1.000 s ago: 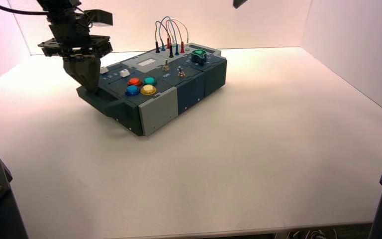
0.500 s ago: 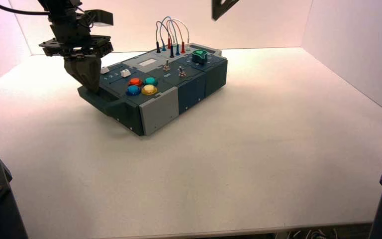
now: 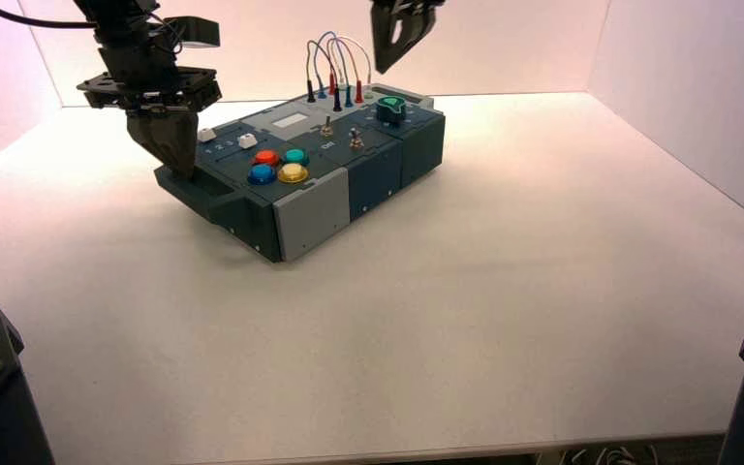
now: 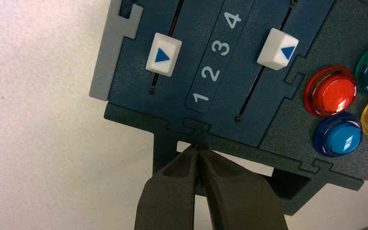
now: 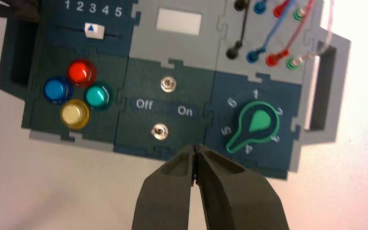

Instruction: Flip the top switch off with the right gripper.

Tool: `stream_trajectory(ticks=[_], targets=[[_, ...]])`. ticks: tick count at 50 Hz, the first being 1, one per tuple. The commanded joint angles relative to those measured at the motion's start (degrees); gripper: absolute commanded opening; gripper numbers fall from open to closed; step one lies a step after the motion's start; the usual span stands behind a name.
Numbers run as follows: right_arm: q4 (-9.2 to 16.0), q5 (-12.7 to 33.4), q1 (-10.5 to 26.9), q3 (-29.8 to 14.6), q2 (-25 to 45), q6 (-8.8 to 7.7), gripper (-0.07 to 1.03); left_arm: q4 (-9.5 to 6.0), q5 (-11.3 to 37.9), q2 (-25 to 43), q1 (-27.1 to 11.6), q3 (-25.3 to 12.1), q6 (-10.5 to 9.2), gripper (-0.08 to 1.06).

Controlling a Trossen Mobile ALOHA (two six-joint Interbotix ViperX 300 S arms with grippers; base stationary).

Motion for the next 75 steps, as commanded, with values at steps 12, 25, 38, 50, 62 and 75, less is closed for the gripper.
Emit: stream_trajectory(ticks=[12,25,38,50,62,75], targets=[[0.3,-0.5,2.4,-4.1,2.6,0.35,-0.02,-0.79,-4.2,0.5,-0.3,-0.1,-0.79,-0.03],[0.1,-0.8,2.5,-5.4,4.8,0.35,-0.02,-0.79,-4.2,0.9,-0.4,0.2,-0.79,-0.03],[-0.4,-2.7,2.8,-8.0,7.3,0.35,-0.02,-0.79,-4.0,1.0,-0.5,0.3,-0.79,-0.03],[-7.5,-6.3,4.2,-10.0,9.8,4.31,-0.02,-0.79,-4.0,1.1,-0.5,0.3,-0.70,-0.03],[-10.8,-5.4,4.8,-12.5,12.9,7.82,-0.02,-0.70,-4.0,1.1,-0.5,0.3,-0.70,-0.03],[-10.8,-5.2,6.0,-13.9,14.3,7.91,-0.02,-0.70,-4.0,1.1,-0.5,0.3,-0.70,-0.03]])
